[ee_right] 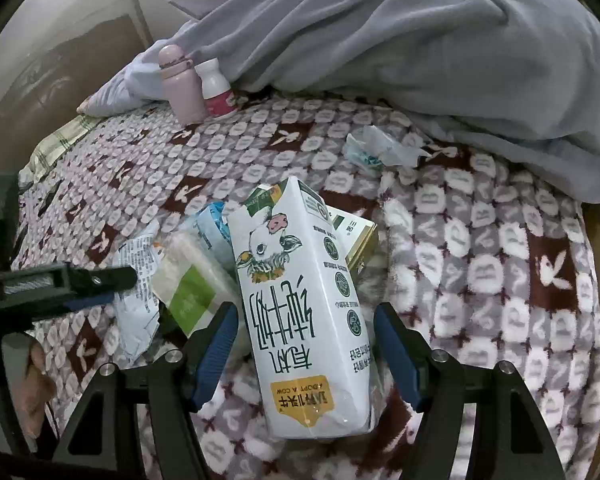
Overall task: Collect trash
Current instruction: 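Grasp the white snack wrapper with the left gripper while the right grasps the milk carton, then carry the wrapper and milk carton over the bin and release both, then move both open tools back to the remaining trash on the blanket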
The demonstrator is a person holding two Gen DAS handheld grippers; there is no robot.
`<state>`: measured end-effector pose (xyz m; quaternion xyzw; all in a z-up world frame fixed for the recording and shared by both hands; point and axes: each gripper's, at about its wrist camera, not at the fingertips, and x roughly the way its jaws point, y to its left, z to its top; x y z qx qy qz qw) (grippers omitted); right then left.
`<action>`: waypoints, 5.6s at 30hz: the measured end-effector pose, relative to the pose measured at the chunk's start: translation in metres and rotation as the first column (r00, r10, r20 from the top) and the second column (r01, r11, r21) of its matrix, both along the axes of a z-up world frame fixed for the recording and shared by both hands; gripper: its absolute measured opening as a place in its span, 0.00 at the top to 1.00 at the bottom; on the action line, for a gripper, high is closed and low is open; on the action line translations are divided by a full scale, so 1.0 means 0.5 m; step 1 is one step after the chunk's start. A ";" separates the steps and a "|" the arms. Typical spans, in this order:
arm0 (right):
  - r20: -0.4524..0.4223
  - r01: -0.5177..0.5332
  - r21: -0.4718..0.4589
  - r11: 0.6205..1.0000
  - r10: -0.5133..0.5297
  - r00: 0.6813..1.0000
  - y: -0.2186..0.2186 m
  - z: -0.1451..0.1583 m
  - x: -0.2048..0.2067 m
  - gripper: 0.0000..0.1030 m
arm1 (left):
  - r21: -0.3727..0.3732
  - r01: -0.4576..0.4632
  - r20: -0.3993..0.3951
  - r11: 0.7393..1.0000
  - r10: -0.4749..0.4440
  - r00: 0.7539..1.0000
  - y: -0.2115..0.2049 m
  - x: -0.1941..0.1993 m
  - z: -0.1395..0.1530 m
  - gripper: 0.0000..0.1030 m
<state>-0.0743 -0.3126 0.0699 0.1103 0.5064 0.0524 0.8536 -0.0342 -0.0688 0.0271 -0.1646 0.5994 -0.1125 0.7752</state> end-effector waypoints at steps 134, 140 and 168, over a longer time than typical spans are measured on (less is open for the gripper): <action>-0.008 0.714 -0.093 0.694 -0.718 0.696 -0.595 0.067 -0.686 0.42 | 0.025 0.819 0.204 0.573 -0.805 0.557 -0.801 -0.477 0.130 0.40; -0.016 0.720 -0.057 0.692 -0.721 0.692 -0.595 0.064 -0.684 0.39 | 0.045 0.797 0.193 0.603 -0.788 0.585 -0.768 -0.463 0.128 0.39; -0.018 0.475 0.026 0.880 -0.475 0.880 -0.367 0.088 -0.477 0.38 | 0.261 0.550 0.177 0.793 -0.600 0.780 -0.460 -0.308 0.128 0.39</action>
